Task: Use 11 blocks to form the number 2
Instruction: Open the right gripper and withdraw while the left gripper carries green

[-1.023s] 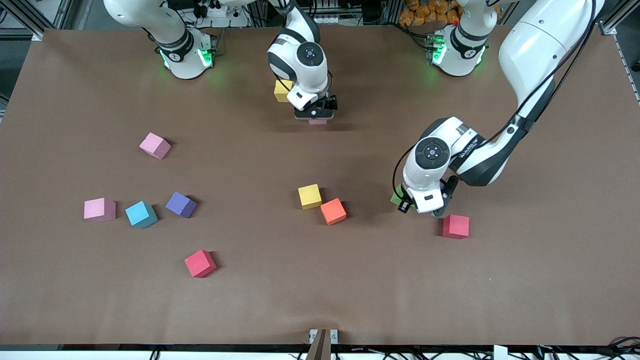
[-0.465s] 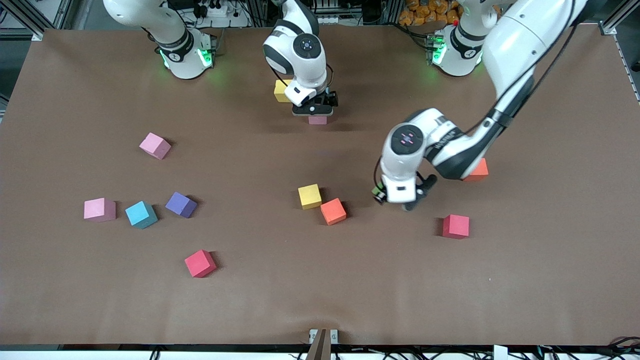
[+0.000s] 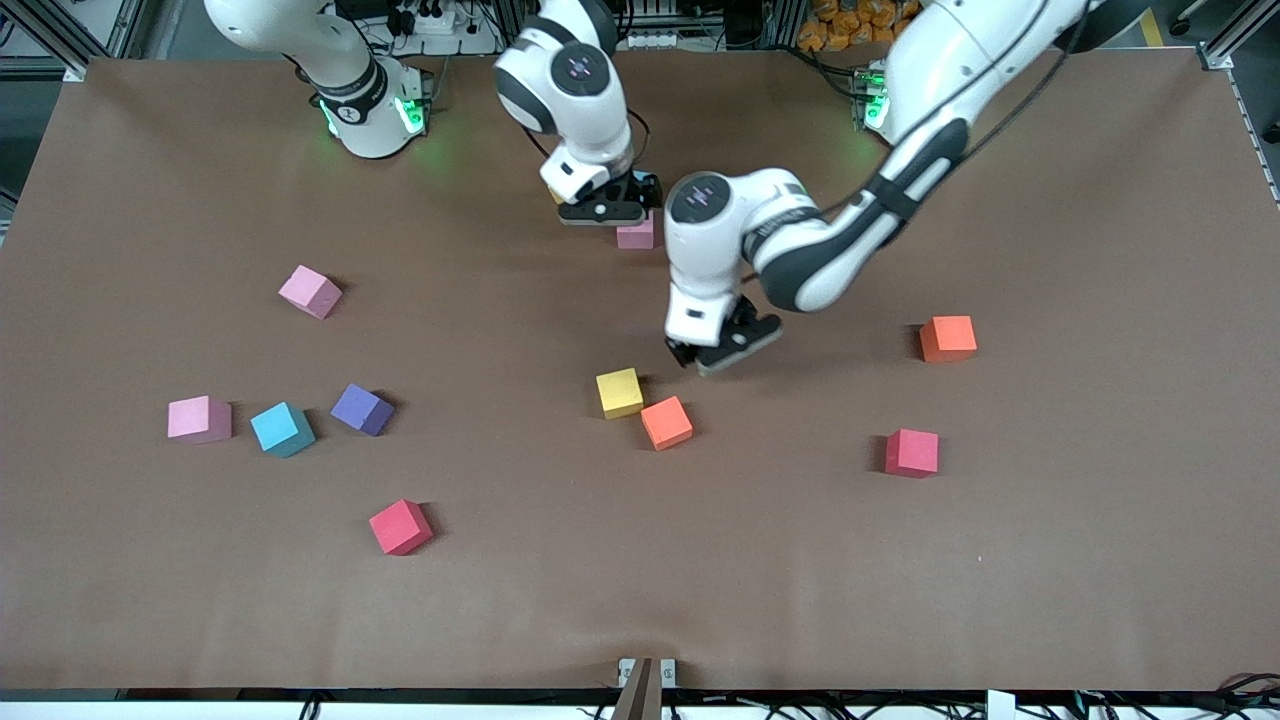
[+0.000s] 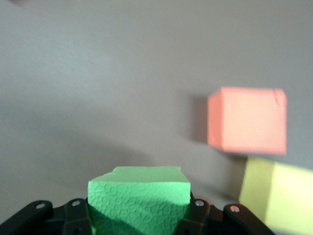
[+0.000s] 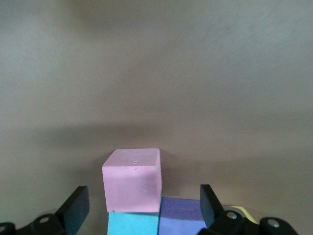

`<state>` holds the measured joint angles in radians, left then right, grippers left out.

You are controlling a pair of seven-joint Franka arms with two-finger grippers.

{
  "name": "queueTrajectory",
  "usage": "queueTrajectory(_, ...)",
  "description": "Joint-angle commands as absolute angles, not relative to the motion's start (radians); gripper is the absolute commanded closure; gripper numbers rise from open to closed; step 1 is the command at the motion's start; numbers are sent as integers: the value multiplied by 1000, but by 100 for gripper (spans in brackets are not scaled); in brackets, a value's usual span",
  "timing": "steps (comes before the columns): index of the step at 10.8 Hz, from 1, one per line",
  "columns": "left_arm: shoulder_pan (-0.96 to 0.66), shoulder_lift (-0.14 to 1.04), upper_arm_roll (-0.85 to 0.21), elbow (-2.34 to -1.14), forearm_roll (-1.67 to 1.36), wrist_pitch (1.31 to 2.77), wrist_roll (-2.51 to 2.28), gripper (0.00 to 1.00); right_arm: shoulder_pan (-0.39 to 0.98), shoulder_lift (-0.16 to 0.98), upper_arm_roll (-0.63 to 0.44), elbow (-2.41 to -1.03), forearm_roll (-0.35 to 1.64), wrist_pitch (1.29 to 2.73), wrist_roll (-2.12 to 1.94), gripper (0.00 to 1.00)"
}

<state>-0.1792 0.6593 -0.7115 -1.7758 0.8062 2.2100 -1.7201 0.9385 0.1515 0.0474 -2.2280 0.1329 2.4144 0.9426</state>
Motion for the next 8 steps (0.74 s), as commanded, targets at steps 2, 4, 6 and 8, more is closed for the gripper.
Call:
queueTrajectory(2,-244,693,-706,-1770,871,2304,-1692,100,784,-193,64,-2355,127,2204,775,0)
queueTrajectory(4,-278,693,-706,-1784,879,2368,-1645,100,692,-312,63,-2350,126,2081,681,0)
queueTrajectory(6,-348,715,-706,-1787,874,2404,-1521,100,620,-321,57,-2307,105,2062,663,0)
queueTrajectory(8,-344,709,-707,-1870,874,2404,-1474,100,467,-241,58,-2197,34,2066,631,0)
